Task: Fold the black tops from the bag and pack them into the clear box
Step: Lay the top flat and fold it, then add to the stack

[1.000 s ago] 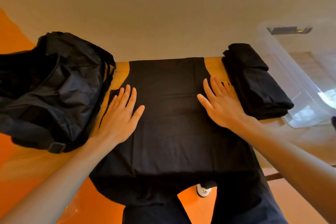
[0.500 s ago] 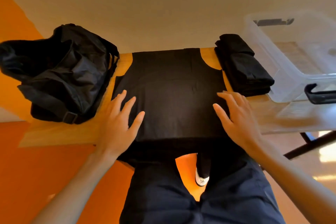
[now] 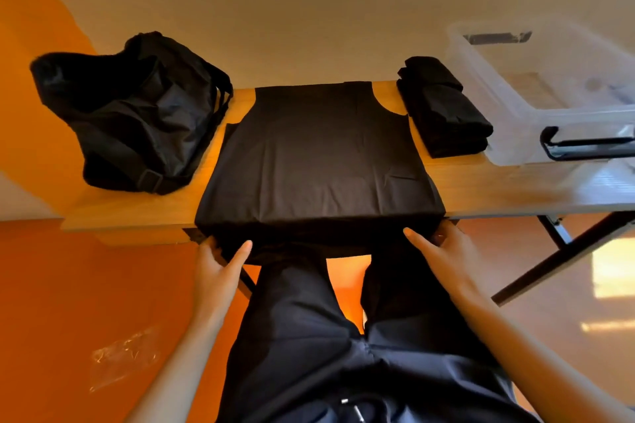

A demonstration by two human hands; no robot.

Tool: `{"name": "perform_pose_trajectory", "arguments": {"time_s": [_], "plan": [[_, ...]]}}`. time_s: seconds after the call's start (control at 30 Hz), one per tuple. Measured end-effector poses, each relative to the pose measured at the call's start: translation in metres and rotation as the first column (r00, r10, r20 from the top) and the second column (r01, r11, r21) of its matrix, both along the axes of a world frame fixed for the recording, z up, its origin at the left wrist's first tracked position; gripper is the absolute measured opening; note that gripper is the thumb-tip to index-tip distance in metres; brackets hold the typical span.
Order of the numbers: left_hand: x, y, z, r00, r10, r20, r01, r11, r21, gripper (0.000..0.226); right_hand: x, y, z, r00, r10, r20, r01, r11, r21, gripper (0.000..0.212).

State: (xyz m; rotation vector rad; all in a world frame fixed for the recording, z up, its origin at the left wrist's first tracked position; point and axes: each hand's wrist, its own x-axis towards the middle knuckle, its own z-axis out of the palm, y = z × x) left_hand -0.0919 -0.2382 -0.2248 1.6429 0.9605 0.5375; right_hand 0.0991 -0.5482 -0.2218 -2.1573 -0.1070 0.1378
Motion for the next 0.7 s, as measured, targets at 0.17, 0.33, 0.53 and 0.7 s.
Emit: {"name": "perform_pose_trajectory", "arguments": {"time_s": [0.17, 0.33, 0.53, 0.7], "plan": [[0.0, 0.003, -0.005, 0.995, 0.069, 0.069, -0.054, 0.978, -0.2, 0.042, -0.001, -0.007, 0.001, 0.987, -0.06, -0.148, 0.085, 0.982, 0.167, 0.015], [-0.029, -0.004, 0.011, 0.993, -0.031, 0.116, 0.041, 0.995, -0.09, 0.025, -0.024, -0.022, 0.024, 0.984, -0.008, -0.175, 0.068, 0.938, 0.339, 0.019], [-0.057, -0.013, 0.037, 0.991, -0.048, 0.128, 0.042, 0.998, 0.053, 0.027, -0.045, -0.033, 0.049, 0.994, 0.008, -0.113, 0.041, 0.905, 0.423, 0.007], [-0.068, -0.012, 0.048, 0.968, -0.173, 0.181, 0.171, 0.985, 0.025, 0.038, -0.047, -0.039, 0.048, 0.977, 0.13, -0.171, -0.057, 0.925, 0.375, 0.059]]}}
